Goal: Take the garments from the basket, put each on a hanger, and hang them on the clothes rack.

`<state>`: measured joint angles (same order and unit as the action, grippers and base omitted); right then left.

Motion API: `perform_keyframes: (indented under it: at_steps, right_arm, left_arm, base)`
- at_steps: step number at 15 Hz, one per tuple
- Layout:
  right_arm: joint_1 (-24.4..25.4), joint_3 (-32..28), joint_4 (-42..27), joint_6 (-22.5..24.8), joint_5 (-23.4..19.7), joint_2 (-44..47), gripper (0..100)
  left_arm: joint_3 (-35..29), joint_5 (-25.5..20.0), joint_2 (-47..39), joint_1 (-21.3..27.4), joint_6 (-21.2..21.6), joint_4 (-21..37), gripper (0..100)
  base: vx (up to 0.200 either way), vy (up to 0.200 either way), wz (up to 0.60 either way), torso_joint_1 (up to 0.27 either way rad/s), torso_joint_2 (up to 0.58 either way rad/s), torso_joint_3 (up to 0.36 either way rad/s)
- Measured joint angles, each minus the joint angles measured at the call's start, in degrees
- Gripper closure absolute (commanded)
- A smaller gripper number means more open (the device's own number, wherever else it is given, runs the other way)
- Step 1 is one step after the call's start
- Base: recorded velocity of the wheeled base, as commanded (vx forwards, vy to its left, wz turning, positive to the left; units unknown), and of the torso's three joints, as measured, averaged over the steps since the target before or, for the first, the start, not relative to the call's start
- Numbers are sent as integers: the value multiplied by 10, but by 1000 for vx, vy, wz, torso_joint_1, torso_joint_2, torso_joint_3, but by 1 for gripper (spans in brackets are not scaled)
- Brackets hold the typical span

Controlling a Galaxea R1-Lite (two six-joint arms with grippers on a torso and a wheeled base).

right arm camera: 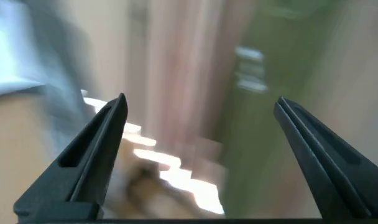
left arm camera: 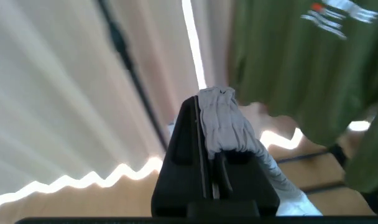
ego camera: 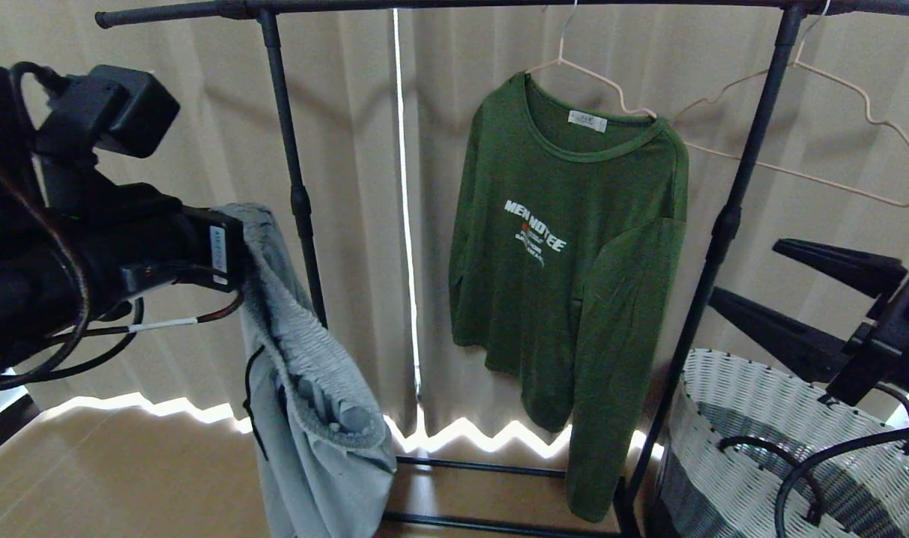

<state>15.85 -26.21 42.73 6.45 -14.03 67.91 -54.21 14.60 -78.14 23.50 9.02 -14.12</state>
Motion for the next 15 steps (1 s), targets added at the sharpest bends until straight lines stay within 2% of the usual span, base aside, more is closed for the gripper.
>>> perform_keyframes:
  at_steps: [3, 5, 10, 15]
  right_arm:
    - [-132, 46, 4, 101, -2, -17, 0]
    - [-169, 69, 6, 110, -1, -22, 0]
    - [-188, 120, 5, 110, 46, -36, 0]
    - [-199, 153, 8, 93, 48, -37, 0]
  left_arm:
    - [30, -1, 46, -30, 2, 1, 100]
    - [46, -3, 70, -42, 3, 1, 100]
    - [60, -3, 92, -49, 2, 0, 100]
    - [63, -2, 97, -50, 3, 1, 100]
  base:
    - [0, 0, 0, 0, 0, 0]
    - [0, 0, 0, 0, 0, 0]
    - [0, 0, 0, 0, 0, 0]
    - [0, 0, 0, 0, 0, 0]
